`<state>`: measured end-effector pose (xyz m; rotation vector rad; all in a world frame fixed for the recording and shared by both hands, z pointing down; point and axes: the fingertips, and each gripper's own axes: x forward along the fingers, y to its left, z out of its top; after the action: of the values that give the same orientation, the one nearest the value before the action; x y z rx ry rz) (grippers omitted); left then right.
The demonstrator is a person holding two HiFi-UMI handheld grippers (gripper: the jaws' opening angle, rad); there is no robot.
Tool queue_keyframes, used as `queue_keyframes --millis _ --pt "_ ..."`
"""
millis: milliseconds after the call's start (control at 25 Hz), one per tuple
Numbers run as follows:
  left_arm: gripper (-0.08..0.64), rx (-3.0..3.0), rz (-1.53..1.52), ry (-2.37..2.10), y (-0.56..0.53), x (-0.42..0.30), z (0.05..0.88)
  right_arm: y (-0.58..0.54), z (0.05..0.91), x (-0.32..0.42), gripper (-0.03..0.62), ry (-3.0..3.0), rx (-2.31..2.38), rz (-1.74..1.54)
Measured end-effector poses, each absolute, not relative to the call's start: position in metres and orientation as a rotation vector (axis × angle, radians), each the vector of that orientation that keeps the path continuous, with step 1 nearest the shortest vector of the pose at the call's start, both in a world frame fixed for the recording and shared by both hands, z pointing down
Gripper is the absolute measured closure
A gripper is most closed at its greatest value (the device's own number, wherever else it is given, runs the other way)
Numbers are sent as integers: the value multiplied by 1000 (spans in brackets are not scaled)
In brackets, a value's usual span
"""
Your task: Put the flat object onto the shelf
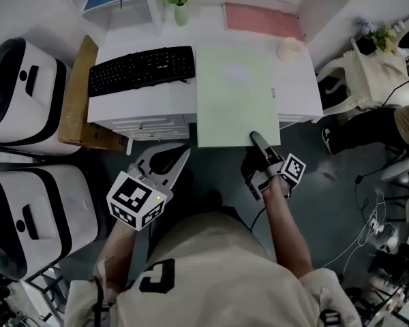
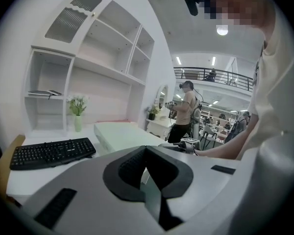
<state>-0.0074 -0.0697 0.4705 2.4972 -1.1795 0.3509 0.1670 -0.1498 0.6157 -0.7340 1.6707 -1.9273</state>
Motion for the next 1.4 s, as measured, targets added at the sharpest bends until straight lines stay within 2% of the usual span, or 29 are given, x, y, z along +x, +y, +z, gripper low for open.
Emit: queue_keyframes --millis 920,1400 --pt "548 2523 366 -1247 -19 36 457 -110 569 174 295 1795 -566 -1948" --pt "548 2495 353 -1313 1 29 451 -96 541 161 295 1886 -455 -1924"
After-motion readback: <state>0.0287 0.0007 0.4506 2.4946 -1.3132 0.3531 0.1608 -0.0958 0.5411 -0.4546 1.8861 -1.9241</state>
